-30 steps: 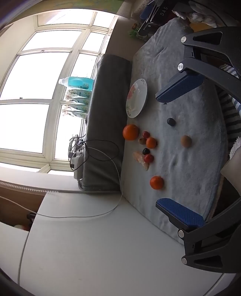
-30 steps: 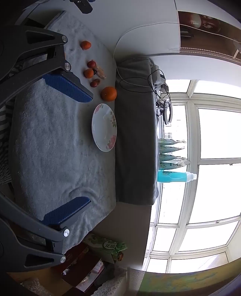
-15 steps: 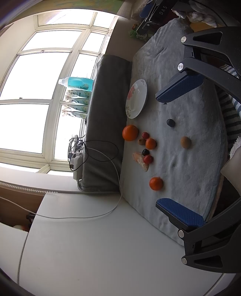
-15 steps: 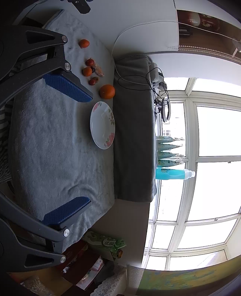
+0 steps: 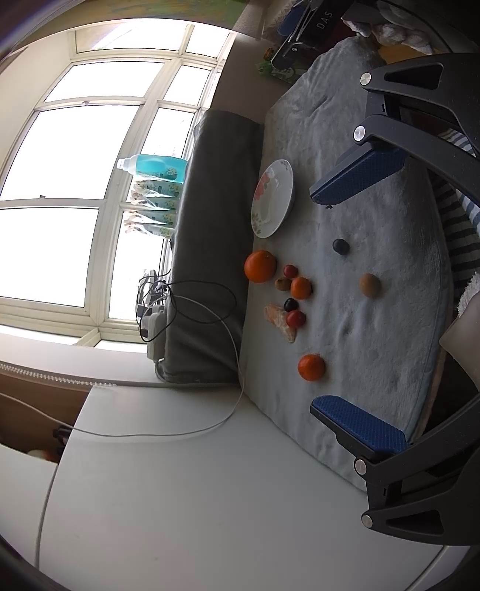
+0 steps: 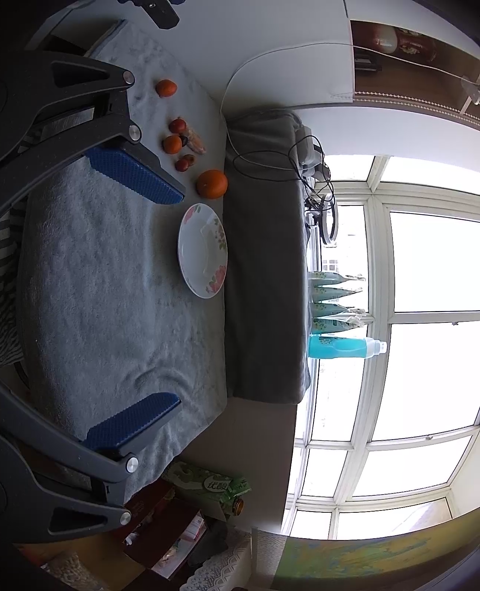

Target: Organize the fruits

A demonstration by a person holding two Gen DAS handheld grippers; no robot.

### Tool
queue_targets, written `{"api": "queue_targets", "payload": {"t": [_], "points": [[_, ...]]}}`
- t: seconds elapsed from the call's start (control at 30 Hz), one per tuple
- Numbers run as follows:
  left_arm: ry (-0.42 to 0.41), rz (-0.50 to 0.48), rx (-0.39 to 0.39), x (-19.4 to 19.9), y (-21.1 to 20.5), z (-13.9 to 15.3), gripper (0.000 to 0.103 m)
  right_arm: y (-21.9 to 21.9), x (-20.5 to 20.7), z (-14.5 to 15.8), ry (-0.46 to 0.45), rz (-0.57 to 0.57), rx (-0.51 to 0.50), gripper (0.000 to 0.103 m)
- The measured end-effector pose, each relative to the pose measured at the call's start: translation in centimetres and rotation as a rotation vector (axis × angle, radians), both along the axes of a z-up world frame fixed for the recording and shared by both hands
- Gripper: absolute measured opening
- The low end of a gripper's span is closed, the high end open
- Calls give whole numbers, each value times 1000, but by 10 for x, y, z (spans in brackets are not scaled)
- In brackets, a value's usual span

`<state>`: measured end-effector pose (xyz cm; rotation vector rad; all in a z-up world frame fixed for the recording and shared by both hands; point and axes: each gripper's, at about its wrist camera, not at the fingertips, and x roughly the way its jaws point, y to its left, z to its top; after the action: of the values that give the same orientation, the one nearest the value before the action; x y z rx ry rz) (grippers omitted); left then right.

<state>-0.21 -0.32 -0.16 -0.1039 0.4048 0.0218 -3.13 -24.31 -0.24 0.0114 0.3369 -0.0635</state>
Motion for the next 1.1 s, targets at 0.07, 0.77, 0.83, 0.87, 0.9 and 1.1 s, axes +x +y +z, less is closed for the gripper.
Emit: {"api": "queue_targets", "payload": {"t": [0.07,0.77,0.83,0.87,0.9,1.1], "points": [[1,0,0,1,1,1,102,0,0,0,0,0,-1,103],[2,-4,0,1,-2,1,102,0,0,-1,-2,-1,1,103],[1,-4,0,1,-2,1,102,0,0,0,-2,-1,1,103],[2,-4,0,1,-2,1,102,0,-1,0,-2,-1,1,103],[1,-4,0,1,-2,1,102,0,-1,0,-2,0,1,103],[1,-3,0,0,-2,1,102,0,-1,0,0,-1,3,103]]}}
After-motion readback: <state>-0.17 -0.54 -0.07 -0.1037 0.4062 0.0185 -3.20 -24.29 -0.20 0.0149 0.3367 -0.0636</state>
